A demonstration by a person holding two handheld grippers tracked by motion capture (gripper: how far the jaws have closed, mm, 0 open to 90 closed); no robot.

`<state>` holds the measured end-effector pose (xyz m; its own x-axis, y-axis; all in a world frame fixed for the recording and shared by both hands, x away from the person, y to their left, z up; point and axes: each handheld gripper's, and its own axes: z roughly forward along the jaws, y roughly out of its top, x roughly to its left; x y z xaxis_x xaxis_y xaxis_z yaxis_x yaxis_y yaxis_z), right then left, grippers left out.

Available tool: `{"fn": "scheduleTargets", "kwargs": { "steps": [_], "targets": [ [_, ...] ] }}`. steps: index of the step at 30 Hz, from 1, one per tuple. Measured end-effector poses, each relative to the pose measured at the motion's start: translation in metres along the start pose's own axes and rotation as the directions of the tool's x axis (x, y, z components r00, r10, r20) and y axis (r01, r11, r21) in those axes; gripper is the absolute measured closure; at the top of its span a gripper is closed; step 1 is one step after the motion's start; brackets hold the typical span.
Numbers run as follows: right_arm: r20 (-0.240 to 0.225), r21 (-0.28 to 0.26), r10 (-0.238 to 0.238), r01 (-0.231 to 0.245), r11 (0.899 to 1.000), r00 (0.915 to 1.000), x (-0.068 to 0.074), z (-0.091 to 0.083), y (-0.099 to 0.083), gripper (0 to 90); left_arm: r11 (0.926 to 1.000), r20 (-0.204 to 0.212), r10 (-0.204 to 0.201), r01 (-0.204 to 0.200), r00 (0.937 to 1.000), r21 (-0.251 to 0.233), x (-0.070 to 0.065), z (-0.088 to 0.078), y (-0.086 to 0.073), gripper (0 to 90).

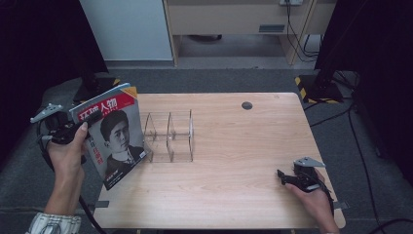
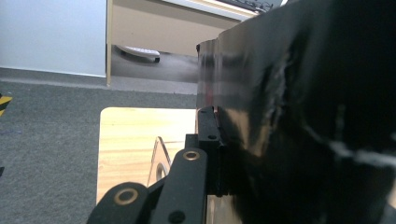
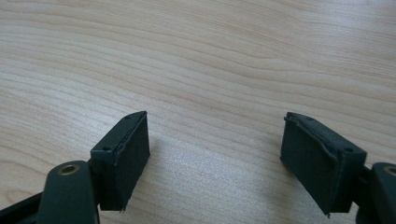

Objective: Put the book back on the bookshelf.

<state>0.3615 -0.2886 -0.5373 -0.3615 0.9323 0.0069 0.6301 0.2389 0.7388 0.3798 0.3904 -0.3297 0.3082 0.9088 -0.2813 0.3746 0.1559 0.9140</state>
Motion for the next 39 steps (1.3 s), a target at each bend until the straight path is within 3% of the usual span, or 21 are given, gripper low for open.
{"fn": "scheduleTargets", "kwargs": {
  "steps": [7,16,22,27,39],
  "targets": [
    [0.000,0.000,0.000,0.000,1.000,1.0000,0.000,0.000,0.000,23.9,0.9997,-0.016,-0.013,0.013,0.9998,-0.020,-0.001,0.011,-0.001,86.3],
    [0.001,-0.001,0.002,-0.002,1.000,1.0000,0.000,0.000,0.000,24.0,0.9995,-0.051,0.016,-0.017,0.9986,-0.027,-0.010,0.023,-0.003,86.3],
    [0.000,-0.001,0.003,-0.003,1.000,1.0000,0.000,0.000,0.000,23.9,0.9984,-0.037,0.042,-0.044,0.9984,-0.036,-0.018,0.030,-0.003,86.3],
    [-0.001,-0.001,0.002,-0.002,1.000,1.0000,0.000,0.000,0.000,23.9,0.9990,-0.036,0.035,-0.036,0.9988,-0.027,-0.022,0.034,-0.004,86.3],
    [-0.001,-0.003,0.001,-0.001,1.000,1.0000,0.001,0.000,0.000,24.0,0.9981,-0.086,0.055,-0.057,0.9948,-0.026,-0.025,0.038,-0.002,86.3]
  ]
}}
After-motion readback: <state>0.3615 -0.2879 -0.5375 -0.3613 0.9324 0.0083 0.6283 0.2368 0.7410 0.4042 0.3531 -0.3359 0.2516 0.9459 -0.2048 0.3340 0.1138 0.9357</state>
